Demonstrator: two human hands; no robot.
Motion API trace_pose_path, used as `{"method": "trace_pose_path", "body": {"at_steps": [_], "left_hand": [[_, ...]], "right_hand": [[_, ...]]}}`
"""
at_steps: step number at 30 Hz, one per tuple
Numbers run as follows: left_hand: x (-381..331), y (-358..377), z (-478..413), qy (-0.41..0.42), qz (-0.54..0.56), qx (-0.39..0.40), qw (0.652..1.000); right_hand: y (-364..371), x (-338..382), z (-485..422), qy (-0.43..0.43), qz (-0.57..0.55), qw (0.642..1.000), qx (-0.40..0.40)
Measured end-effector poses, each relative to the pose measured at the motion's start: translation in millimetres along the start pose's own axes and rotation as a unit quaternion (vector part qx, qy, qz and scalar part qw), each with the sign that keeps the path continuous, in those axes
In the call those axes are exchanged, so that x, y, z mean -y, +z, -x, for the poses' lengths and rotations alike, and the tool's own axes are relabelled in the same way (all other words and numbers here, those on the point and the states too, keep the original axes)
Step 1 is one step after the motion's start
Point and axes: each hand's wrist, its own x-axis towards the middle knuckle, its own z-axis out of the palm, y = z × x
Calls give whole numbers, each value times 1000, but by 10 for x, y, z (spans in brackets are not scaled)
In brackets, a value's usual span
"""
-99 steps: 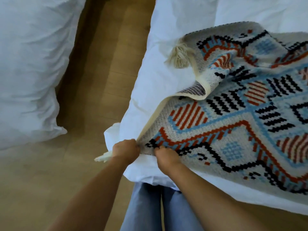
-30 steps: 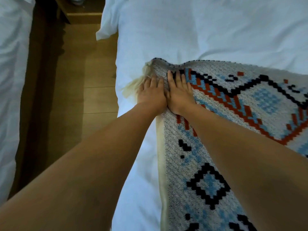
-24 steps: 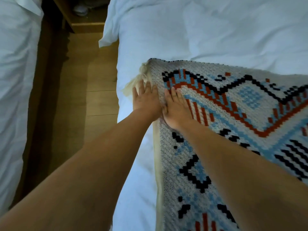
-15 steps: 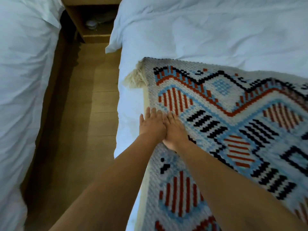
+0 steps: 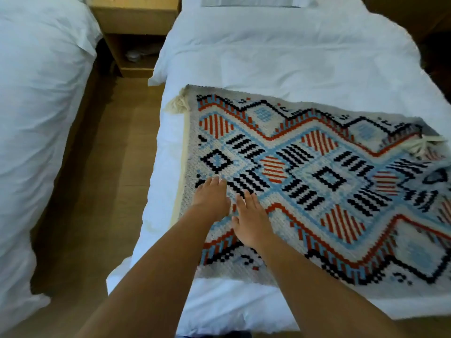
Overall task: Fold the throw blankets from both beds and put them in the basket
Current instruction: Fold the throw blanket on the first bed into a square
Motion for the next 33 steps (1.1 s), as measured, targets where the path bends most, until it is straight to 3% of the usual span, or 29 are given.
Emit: {"method": "trace_pose_path", "body": {"at_steps": [16, 24, 33], "left_hand": [[-1085, -499, 1453, 145, -124, -24, 981], [-2027, -338, 2058, 171, -125, -46, 976], [-3336, 197, 2683, 178, -92, -66, 977]], "right_hand": [[-647, -213, 1879, 115, 3, 987, -108], [-903, -829, 2718, 113, 16, 985, -132], [-1039, -2063, 3799, 105, 33, 987, -121]]}}
